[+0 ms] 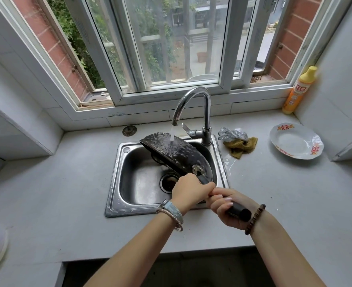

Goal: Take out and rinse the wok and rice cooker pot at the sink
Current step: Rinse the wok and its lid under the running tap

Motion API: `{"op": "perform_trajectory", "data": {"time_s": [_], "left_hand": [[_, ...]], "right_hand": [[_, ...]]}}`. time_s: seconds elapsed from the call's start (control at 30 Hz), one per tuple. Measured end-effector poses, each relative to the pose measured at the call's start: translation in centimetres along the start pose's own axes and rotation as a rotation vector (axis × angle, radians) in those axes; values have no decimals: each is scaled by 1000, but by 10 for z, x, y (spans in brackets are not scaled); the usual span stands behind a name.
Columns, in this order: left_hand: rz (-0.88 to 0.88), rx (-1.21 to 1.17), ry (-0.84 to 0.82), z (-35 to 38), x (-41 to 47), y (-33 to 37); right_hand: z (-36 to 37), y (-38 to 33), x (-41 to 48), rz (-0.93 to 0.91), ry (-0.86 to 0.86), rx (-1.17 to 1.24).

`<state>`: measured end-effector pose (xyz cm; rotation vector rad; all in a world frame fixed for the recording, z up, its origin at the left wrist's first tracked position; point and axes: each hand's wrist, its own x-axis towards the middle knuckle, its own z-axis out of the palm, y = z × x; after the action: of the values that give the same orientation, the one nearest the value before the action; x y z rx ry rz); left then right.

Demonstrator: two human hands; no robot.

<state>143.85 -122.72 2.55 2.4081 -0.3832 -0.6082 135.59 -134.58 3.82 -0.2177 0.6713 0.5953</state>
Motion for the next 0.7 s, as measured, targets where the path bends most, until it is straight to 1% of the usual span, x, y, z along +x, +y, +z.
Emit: {"op": "perform_trajectory", "data": {"time_s": [0.17, 0.4, 0.57, 0.7], "left_hand": [[8, 9, -11, 0, -4, -9], [10, -76, -2, -3, -12, -22], [10, -110, -16, -7, -19, -30], [-8, -190, -31, -7, -26, -40]], "right_hand": [[3, 8, 0, 6, 103, -83], [13, 20, 3, 3, 154, -158], [21, 29, 5, 12, 215, -233], [22, 37, 8, 17, 273, -328]]}}
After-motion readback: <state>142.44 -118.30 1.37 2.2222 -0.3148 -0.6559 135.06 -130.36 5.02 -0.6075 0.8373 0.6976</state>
